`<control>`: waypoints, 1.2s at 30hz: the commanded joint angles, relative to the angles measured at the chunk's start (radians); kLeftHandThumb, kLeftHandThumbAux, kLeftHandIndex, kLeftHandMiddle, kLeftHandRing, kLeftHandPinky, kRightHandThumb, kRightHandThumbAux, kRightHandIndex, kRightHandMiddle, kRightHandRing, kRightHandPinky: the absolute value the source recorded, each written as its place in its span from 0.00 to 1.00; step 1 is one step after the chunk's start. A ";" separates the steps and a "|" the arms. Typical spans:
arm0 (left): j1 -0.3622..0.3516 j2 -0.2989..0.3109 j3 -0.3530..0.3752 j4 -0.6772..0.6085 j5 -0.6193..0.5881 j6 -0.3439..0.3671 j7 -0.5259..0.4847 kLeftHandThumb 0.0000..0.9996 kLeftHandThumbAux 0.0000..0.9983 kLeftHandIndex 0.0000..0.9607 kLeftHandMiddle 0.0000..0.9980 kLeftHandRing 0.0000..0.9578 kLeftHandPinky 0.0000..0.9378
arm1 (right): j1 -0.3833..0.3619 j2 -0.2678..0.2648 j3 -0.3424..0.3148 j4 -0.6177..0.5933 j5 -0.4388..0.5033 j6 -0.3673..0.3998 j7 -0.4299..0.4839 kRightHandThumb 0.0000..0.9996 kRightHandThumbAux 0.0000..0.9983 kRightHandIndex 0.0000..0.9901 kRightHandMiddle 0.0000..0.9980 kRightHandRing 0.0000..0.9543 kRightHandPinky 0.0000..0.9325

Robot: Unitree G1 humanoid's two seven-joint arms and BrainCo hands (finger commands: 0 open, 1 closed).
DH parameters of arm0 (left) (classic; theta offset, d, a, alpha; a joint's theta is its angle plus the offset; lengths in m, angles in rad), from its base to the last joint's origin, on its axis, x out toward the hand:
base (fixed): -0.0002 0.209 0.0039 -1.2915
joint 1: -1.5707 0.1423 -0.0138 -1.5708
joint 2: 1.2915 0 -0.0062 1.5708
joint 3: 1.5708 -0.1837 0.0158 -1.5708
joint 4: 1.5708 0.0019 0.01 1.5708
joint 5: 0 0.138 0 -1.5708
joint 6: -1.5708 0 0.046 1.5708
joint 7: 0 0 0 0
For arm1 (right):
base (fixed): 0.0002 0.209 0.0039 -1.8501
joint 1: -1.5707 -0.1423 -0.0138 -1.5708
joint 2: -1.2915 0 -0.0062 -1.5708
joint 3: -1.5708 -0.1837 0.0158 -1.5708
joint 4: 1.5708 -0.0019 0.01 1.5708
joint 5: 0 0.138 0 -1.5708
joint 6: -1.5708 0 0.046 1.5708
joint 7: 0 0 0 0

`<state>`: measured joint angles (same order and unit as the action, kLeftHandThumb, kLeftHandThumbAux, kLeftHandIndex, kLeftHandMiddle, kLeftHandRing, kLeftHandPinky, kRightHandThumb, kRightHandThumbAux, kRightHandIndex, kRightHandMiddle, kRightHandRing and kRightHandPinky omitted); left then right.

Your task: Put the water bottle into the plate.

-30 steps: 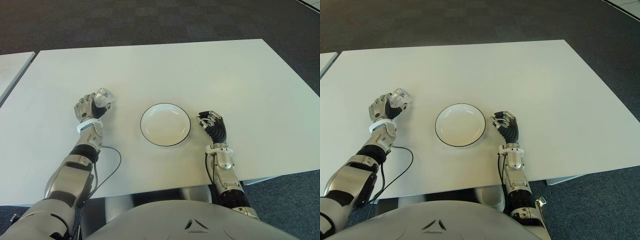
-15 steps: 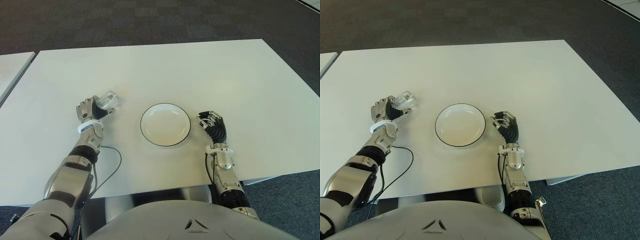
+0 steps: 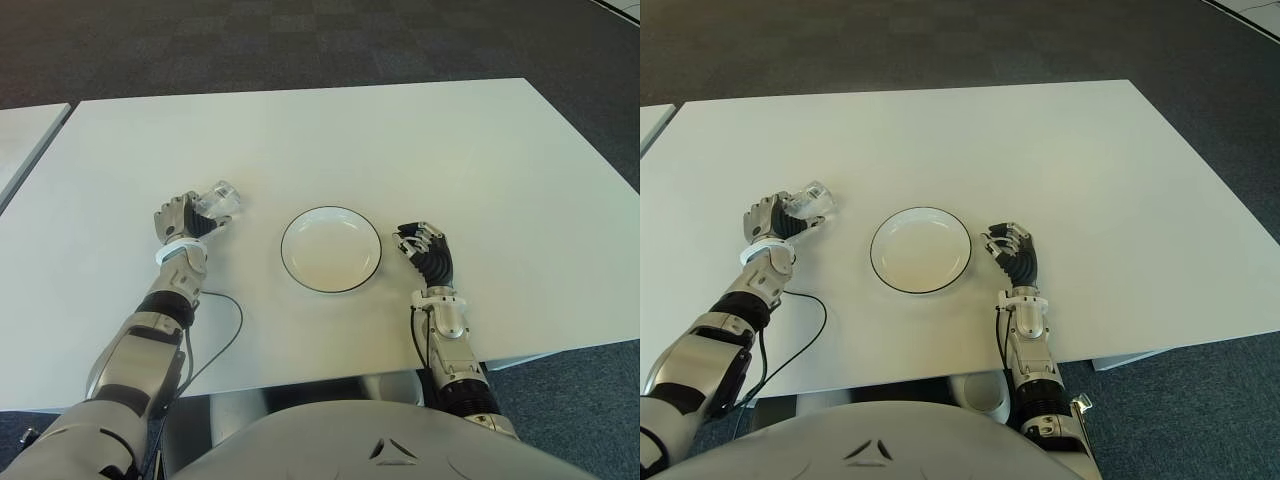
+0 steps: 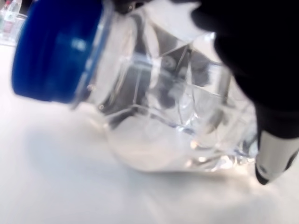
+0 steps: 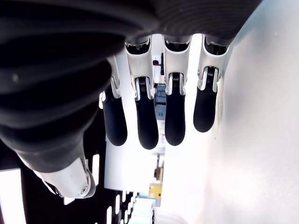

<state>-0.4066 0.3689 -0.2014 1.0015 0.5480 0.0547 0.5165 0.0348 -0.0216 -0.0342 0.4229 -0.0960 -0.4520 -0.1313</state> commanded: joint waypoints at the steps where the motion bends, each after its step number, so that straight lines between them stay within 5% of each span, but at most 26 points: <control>1: 0.109 -0.049 -0.010 0.041 -0.046 0.029 -0.106 0.85 0.67 0.41 0.54 0.88 0.88 | 0.009 -0.001 -0.005 0.027 0.005 0.006 0.000 0.71 0.73 0.43 0.43 0.41 0.43; 21: 0.136 -0.039 0.007 -0.011 -0.092 -0.014 -0.124 0.85 0.67 0.41 0.54 0.89 0.88 | -0.002 -0.003 -0.009 0.041 -0.001 0.008 -0.005 0.71 0.73 0.43 0.43 0.40 0.43; 30: 0.160 -0.041 0.048 -0.044 -0.148 -0.124 -0.097 0.85 0.67 0.41 0.53 0.89 0.86 | -0.002 -0.001 -0.010 0.041 0.000 0.006 -0.007 0.71 0.73 0.43 0.43 0.40 0.42; 36: 0.288 -0.056 0.084 -0.366 -0.189 -0.133 -0.093 0.85 0.67 0.41 0.53 0.89 0.85 | -0.001 0.000 -0.009 0.044 0.004 -0.011 -0.002 0.71 0.73 0.43 0.43 0.41 0.43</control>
<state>-0.2312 0.3587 -0.1156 0.7323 0.3884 -0.0889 0.4634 0.0216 -0.0227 -0.0414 0.4392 -0.0973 -0.4674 -0.1351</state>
